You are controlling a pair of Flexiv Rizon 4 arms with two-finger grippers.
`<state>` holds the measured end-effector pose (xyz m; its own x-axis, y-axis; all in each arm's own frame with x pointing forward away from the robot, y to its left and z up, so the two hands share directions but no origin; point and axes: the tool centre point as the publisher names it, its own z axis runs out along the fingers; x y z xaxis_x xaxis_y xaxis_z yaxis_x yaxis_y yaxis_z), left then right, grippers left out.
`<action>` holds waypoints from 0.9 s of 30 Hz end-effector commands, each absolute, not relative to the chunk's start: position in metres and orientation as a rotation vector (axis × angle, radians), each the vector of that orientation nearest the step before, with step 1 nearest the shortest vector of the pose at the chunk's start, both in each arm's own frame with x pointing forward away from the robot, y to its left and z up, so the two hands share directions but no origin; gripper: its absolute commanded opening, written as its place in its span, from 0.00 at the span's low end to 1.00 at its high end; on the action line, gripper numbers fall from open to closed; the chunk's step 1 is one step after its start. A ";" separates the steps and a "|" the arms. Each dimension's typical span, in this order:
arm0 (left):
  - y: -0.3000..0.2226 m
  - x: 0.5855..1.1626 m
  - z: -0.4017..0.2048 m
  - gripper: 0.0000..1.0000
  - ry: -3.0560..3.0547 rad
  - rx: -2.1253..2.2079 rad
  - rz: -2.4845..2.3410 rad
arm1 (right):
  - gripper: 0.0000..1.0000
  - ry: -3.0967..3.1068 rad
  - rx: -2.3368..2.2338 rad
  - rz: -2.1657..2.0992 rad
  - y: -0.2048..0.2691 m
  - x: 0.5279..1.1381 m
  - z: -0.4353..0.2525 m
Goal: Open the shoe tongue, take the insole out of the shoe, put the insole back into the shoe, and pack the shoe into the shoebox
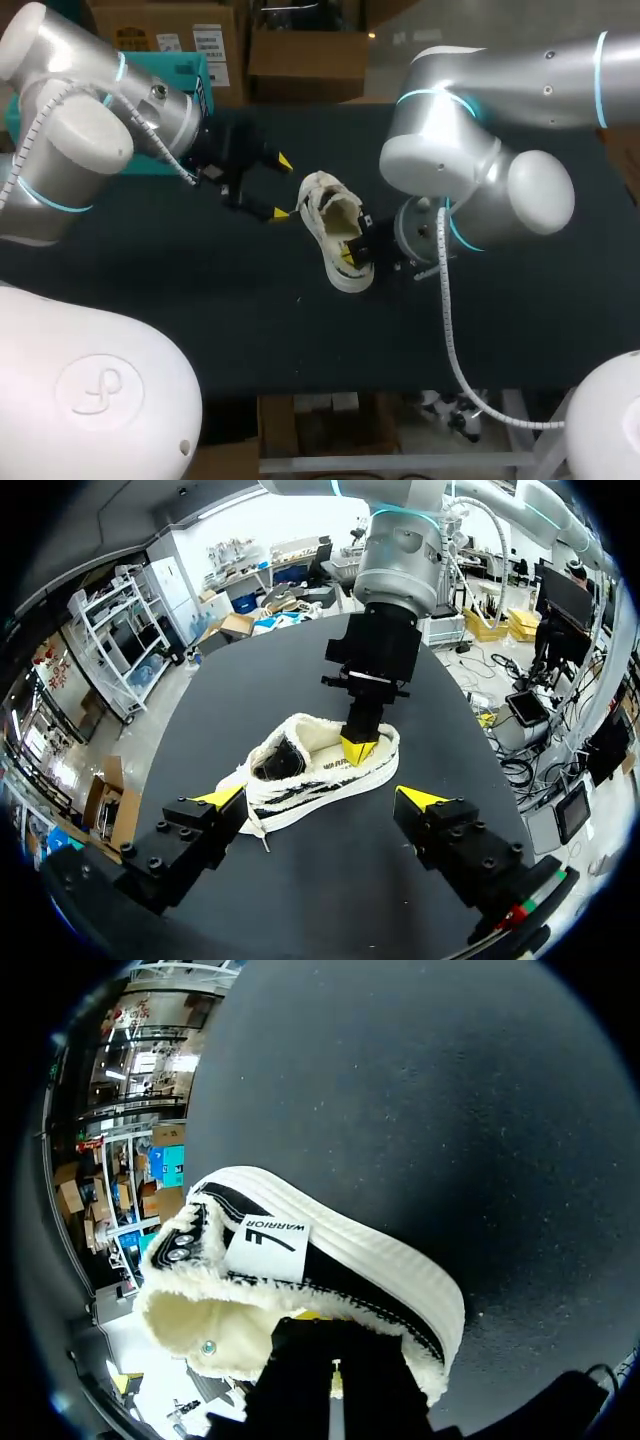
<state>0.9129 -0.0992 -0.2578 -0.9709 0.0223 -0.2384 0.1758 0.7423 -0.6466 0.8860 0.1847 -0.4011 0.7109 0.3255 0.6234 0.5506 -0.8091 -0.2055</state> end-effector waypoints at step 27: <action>-0.078 0.918 -0.249 1.00 2.685 -0.311 -0.871 | 0.00 -0.752 -2.516 -0.757 0.180 0.878 -0.382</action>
